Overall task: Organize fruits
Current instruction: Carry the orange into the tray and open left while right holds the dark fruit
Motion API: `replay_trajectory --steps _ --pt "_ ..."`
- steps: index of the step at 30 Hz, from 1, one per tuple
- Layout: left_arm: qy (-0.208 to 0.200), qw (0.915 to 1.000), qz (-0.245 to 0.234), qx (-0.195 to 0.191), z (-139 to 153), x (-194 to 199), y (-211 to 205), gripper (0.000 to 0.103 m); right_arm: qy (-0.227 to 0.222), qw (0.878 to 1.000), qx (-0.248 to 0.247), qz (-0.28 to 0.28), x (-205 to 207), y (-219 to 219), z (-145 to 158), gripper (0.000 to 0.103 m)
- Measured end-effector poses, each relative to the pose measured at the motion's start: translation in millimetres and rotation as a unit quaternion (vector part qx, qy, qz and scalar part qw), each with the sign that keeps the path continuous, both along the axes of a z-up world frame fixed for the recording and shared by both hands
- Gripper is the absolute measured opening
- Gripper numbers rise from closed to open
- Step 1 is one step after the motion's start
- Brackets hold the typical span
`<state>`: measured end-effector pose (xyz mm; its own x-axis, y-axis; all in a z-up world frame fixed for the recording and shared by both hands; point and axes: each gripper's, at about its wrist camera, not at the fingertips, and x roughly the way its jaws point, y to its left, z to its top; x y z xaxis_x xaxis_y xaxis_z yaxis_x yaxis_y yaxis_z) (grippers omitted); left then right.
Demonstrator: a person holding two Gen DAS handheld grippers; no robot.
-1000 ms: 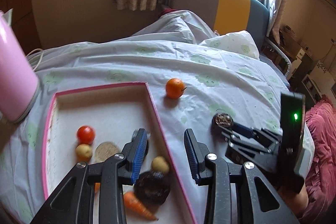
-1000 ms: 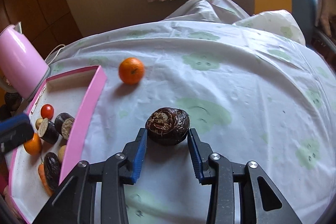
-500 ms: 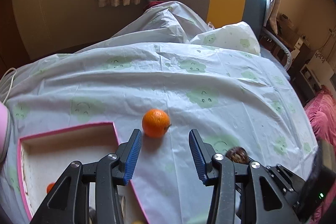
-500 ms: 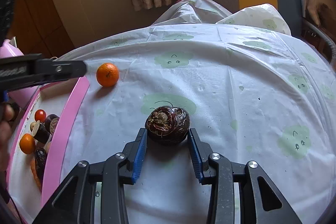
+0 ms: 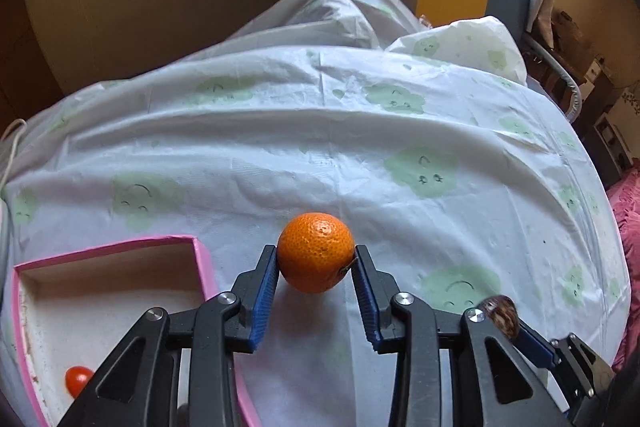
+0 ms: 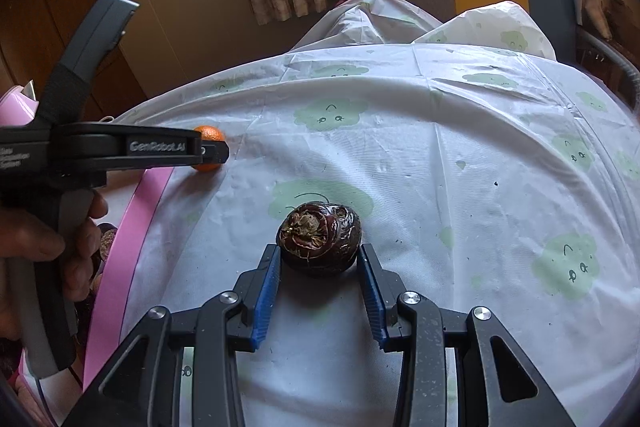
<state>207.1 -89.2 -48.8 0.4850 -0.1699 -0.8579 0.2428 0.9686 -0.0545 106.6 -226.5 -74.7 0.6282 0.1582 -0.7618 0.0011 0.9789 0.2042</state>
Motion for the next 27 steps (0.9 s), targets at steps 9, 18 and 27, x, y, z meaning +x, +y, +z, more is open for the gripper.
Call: replay_trajectory --steps 9,18,27 --pt "-0.058 0.9978 -0.029 -0.014 58 -52 -6 0.037 0.011 1.000 -0.001 -0.003 -7 -3 4 0.039" --pt "-0.074 0.9961 -0.039 -0.025 85 -94 -6 0.037 0.020 1.000 -0.011 -0.010 -30 -11 7 0.039" --pt "-0.081 0.9951 -0.046 -0.033 90 -137 -5 0.037 0.024 0.999 -0.024 -0.017 -52 -17 11 0.039"
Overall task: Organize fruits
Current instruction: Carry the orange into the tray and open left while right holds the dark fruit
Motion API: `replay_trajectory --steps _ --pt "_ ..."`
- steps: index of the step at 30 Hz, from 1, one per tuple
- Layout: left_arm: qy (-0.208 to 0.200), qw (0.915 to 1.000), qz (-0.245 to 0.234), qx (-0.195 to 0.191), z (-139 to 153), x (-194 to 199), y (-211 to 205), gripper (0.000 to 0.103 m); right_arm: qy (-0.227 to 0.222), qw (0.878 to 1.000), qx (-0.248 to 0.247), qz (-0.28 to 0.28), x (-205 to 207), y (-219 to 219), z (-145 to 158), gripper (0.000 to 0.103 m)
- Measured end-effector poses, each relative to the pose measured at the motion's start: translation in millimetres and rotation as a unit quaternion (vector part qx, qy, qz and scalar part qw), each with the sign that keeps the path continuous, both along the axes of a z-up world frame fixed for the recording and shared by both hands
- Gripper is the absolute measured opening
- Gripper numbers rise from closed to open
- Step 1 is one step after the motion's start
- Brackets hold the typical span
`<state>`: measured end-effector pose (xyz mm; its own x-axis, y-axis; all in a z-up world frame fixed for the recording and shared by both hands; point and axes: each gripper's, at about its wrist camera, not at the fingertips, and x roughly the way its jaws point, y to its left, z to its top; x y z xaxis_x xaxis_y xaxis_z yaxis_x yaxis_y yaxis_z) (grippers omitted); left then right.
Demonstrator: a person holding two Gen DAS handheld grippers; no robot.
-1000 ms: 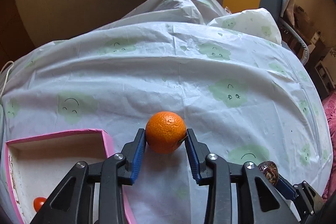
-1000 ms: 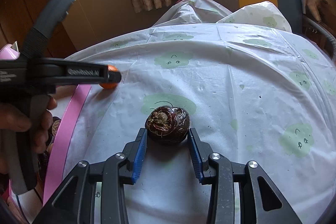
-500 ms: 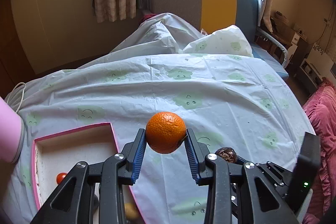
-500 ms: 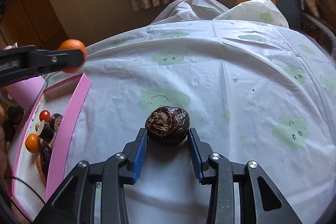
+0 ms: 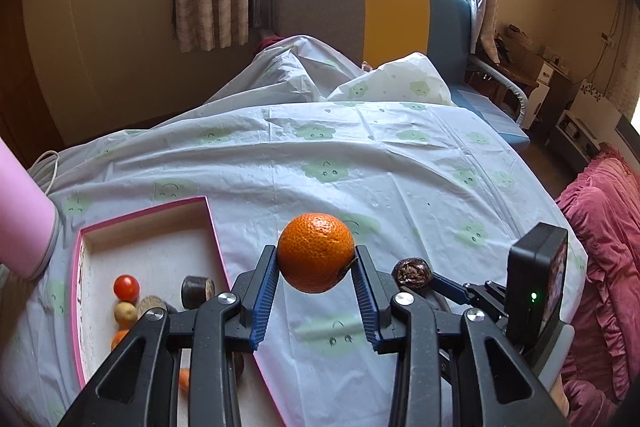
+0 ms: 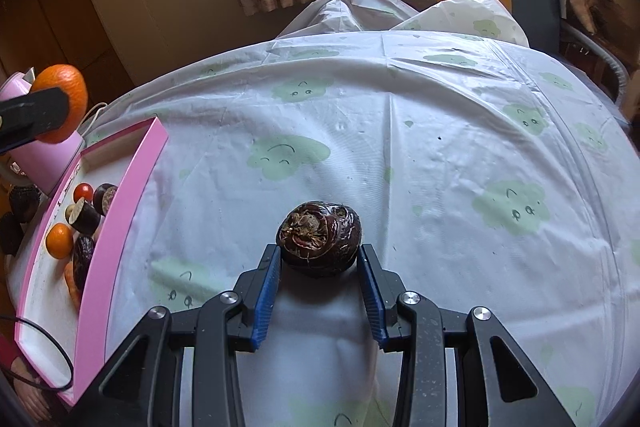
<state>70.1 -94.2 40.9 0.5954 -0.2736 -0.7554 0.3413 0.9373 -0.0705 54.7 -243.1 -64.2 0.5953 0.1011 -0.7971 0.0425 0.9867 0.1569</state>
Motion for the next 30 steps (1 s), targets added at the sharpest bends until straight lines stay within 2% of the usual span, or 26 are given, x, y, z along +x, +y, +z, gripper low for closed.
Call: replay_trajectory --steps 18,30 --pt "0.020 0.9994 0.026 -0.012 -26 -44 31 0.037 -0.006 0.999 -0.037 0.000 -31 4 0 0.039" --pt "0.039 0.9939 0.097 -0.035 -42 -47 109 0.037 -0.006 0.998 -0.060 0.002 -29 10 -2 0.039"
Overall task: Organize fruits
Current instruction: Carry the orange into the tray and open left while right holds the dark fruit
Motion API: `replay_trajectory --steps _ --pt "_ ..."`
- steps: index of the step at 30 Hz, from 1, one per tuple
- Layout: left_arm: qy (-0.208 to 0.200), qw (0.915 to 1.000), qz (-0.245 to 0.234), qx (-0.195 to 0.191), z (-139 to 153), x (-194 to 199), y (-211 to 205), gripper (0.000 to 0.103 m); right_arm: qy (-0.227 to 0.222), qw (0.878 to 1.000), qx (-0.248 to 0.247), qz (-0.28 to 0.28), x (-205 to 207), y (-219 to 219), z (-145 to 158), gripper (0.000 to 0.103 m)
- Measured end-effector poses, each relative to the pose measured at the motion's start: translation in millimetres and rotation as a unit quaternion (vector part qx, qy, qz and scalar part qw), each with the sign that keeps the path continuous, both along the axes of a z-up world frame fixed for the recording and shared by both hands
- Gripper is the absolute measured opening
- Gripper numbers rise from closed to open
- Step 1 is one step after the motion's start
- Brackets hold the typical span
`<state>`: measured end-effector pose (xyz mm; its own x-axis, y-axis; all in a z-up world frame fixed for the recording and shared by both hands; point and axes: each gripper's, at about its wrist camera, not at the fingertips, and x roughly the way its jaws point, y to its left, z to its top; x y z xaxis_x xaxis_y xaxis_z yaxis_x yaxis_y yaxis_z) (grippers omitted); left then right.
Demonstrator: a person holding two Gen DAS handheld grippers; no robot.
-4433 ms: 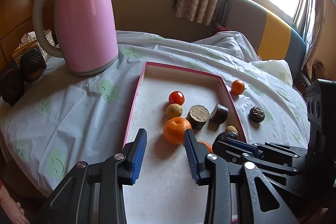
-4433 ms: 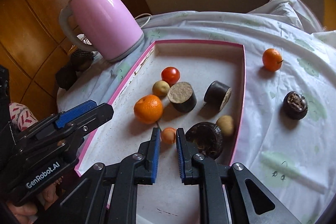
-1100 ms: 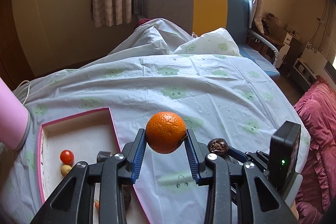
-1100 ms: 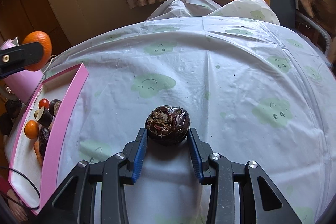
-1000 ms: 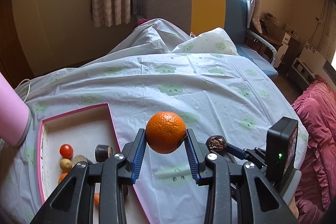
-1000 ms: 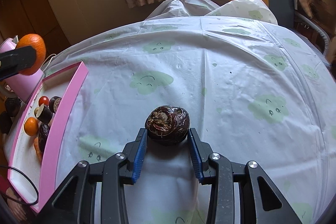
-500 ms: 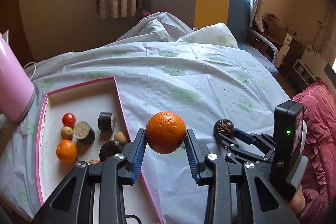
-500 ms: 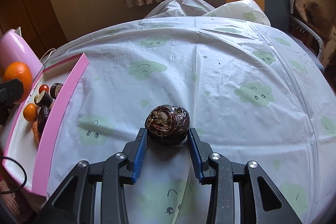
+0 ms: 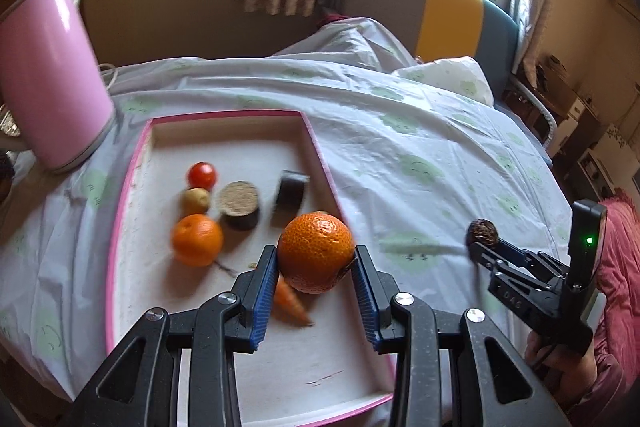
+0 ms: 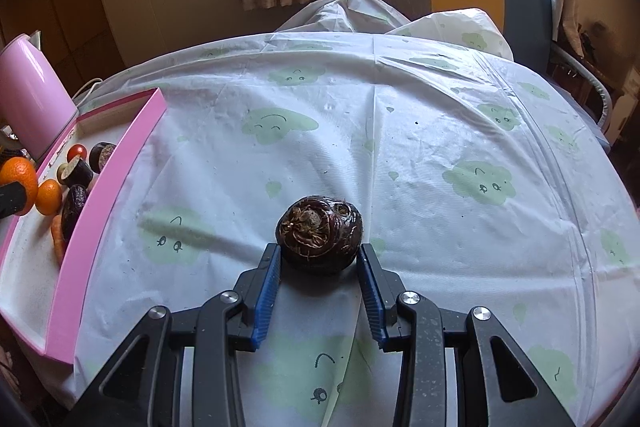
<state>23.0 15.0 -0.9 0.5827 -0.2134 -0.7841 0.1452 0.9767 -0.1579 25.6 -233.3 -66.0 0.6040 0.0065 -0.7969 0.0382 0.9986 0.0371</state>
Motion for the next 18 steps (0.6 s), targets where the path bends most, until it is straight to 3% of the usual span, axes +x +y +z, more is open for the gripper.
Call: replay_trajectory --steps 9,18 --pt "0.015 0.9971 0.071 -0.025 -19 -21 78 0.037 -0.008 1.000 0.002 0.001 -1 -1 -1 0.039" --pt "0.056 0.9957 0.058 -0.046 -43 -16 63 0.037 -0.008 1.000 0.002 0.001 0 0 -2 0.039"
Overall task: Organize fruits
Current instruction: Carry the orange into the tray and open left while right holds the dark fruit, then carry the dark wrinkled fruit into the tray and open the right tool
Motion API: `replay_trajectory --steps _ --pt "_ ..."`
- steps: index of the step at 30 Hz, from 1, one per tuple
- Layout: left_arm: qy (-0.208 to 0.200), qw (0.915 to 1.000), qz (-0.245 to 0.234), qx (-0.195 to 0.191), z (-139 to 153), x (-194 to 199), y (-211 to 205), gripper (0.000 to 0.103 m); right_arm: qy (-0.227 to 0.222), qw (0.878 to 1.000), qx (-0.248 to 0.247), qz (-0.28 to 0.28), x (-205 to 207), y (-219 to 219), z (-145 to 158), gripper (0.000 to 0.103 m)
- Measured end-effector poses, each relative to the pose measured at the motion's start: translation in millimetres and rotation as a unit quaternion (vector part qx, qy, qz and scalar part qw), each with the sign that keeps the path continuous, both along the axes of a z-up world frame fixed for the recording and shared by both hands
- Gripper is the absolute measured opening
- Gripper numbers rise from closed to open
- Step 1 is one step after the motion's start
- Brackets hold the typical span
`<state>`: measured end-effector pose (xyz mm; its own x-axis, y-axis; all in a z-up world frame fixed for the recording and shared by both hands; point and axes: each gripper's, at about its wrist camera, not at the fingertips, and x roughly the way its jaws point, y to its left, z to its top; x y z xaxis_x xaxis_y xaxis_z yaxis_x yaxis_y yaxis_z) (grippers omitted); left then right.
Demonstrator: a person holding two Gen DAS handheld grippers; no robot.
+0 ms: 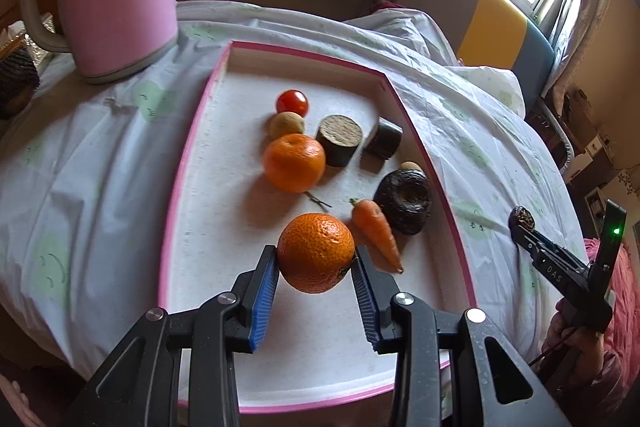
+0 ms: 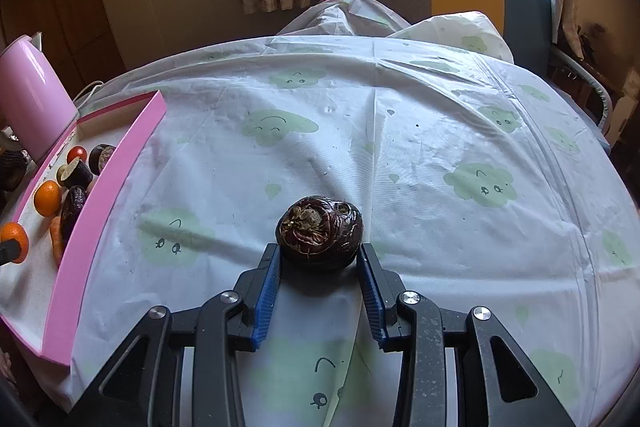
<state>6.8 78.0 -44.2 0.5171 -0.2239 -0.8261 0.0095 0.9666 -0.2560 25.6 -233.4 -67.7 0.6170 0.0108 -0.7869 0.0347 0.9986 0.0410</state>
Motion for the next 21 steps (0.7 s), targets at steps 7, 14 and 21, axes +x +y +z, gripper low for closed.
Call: replay_trajectory --steps 7,14,21 --pt "0.016 0.9998 0.001 0.014 -10 24 -9 0.037 -0.001 1.000 -0.002 0.001 0 1 0 0.039" --pt "-0.008 0.9979 0.009 0.064 -9 54 -13 0.038 -0.001 1.000 -0.002 -0.001 0 1 0 0.039" --pt "-0.014 0.9973 0.026 0.066 -4 45 -8 0.038 -0.002 1.000 -0.007 0.002 2 2 -1 0.039"
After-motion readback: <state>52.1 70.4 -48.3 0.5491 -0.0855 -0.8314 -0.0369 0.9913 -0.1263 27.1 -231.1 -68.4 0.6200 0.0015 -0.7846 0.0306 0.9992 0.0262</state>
